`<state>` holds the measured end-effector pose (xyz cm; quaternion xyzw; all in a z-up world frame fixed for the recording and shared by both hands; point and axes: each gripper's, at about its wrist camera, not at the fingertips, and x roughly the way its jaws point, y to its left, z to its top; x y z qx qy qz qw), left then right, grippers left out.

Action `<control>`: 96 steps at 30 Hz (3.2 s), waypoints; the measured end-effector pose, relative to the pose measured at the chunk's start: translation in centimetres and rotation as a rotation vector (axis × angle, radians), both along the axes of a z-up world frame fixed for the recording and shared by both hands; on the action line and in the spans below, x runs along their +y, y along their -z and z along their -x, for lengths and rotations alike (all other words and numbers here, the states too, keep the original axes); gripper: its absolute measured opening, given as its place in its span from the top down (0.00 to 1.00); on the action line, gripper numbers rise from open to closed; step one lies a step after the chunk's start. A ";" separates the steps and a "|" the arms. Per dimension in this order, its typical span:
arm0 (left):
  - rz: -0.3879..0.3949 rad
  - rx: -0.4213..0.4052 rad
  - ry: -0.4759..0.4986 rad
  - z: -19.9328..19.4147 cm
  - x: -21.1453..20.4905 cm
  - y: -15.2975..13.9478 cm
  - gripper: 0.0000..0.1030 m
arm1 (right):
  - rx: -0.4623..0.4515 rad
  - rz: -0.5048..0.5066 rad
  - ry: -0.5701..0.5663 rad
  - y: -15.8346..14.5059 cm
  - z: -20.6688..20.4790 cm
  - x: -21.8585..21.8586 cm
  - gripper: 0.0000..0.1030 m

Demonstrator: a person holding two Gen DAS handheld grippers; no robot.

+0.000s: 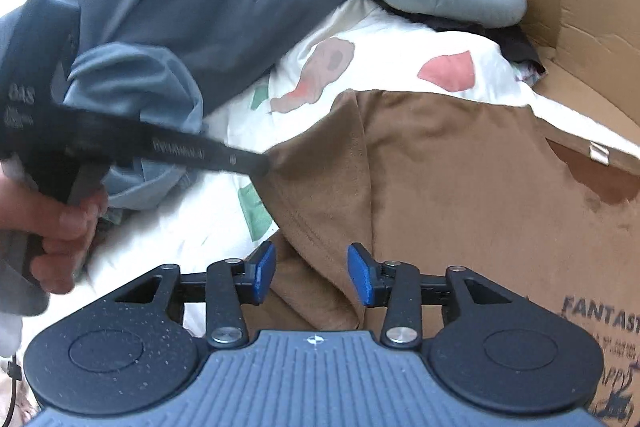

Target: Fold clothes

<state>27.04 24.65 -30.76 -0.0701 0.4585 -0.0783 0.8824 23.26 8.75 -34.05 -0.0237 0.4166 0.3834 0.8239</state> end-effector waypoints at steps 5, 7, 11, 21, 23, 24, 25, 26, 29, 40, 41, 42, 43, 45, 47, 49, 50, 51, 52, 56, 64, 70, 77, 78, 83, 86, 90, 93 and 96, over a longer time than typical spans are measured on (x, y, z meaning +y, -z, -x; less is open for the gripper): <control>-0.034 0.042 0.026 -1.3 -3.0 -2.0 0.97 | 0.028 -0.034 0.035 -2.0 0.8 -3.7 0.44; -0.051 0.062 0.035 -1.9 -4.3 -2.5 0.97 | 0.038 -0.062 0.067 -2.2 0.9 -5.3 0.39; -0.085 0.101 0.052 -3.0 -6.9 -3.6 0.97 | 0.067 -0.119 0.139 -2.2 1.0 -8.4 0.38; -0.149 0.126 0.083 -5.9 -11.6 -6.9 0.63 | 0.128 -0.196 0.216 -1.2 1.3 -13.7 0.35; -0.162 0.098 0.087 -6.3 -11.6 -7.6 0.52 | 0.130 -0.198 0.221 -0.8 1.3 -14.3 0.35; -0.166 0.087 0.088 -6.5 -11.5 -7.7 0.51 | 0.131 -0.197 0.222 -0.5 1.2 -14.4 0.35; -0.174 0.081 0.088 -6.8 -11.2 -7.7 0.51 | 0.135 -0.195 0.225 -0.1 1.0 -14.4 0.35; -0.185 0.076 0.087 -7.0 -10.9 -7.6 0.51 | 0.140 -0.193 0.227 0.3 0.9 -14.4 0.35; -0.186 0.078 0.081 -8.2 -9.0 -6.7 0.51 | 0.158 -0.194 0.240 1.7 0.1 -14.0 0.35; -0.122 0.068 0.025 -13.1 -0.7 -2.5 0.50 | 0.205 -0.286 0.337 6.0 -4.9 -10.7 0.35; -0.117 0.071 0.019 -13.6 -0.1 -2.0 0.50 | 0.214 -0.296 0.350 6.4 -5.5 -10.5 0.35; -0.118 0.072 0.017 -14.0 0.3 -1.6 0.50 | 0.222 -0.306 0.357 6.7 -6.0 -10.2 0.35; -0.119 0.071 0.017 -14.4 0.7 -1.1 0.50 | 0.228 -0.310 0.365 7.1 -6.6 -10.0 0.35; -0.105 0.074 0.015 -15.2 1.3 0.0 0.50 | 0.254 -0.317 0.387 7.9 -7.6 -9.8 0.35; -0.073 0.074 0.008 -15.7 1.7 1.0 0.50 | 0.299 -0.337 0.406 8.9 -8.4 -9.9 0.35; -0.047 0.075 0.004 -16.1 1.9 1.9 0.50 | 0.326 -0.356 0.409 9.6 -8.8 -10.1 0.35; -0.045 0.076 0.004 -16.1 1.9 2.1 0.51 | 0.333 -0.364 0.405 9.8 -8.9 -10.2 0.35; -0.043 0.077 0.004 -16.2 1.9 2.3 0.51 | 0.338 -0.371 0.400 9.9 -9.0 -10.3 0.35; -0.041 0.078 0.004 -16.2 1.9 2.5 0.51 | 0.343 -0.378 0.394 10.1 -9.1 -10.3 0.35; -0.032 0.082 0.005 -16.4 1.8 3.4 0.52 | 0.359 -0.399 0.382 10.7 -10.0 -10.0 0.37; -0.016 0.094 -0.001 -16.8 1.6 4.5 0.58 | 0.382 -0.424 0.416 11.5 -12.0 -9.0 0.55; -0.002 0.108 0.006 -17.0 1.2 4.7 0.59 | 0.459 -0.471 0.442 12.6 -13.1 -9.2 0.73; 0.005 0.118 -0.008 -17.0 1.2 4.9 0.64 | 0.512 -0.444 0.400 12.2 -14.2 -8.8 0.99; 0.006 0.119 -0.011 -16.9 1.2 4.9 0.64 | 0.508 -0.445 0.395 11.9 -14.1 -8.9 0.99; 0.010 0.126 -0.028 -16.8 1.5 5.1 0.64 | 0.472 -0.467 0.378 9.9 -13.0 -9.9 1.00; 0.005 0.120 -0.034 -16.5 1.6 5.0 0.65 | 0.451 -0.479 0.371 8.6 -12.3 -10.6 1.00; 0.017 0.121 -0.033 -16.6 1.4 5.2 0.65 | 0.462 -0.488 0.388 7.3 -11.6 -11.5 1.00; 0.018 0.125 -0.026 -16.8 0.9 5.6 0.65 | 0.461 -0.484 0.397 6.7 -11.2 -12.1 1.00; 0.002 0.120 -0.023 -17.0 0.3 6.0 0.72 | 0.448 -0.462 0.407 6.6 -11.2 -12.8 1.00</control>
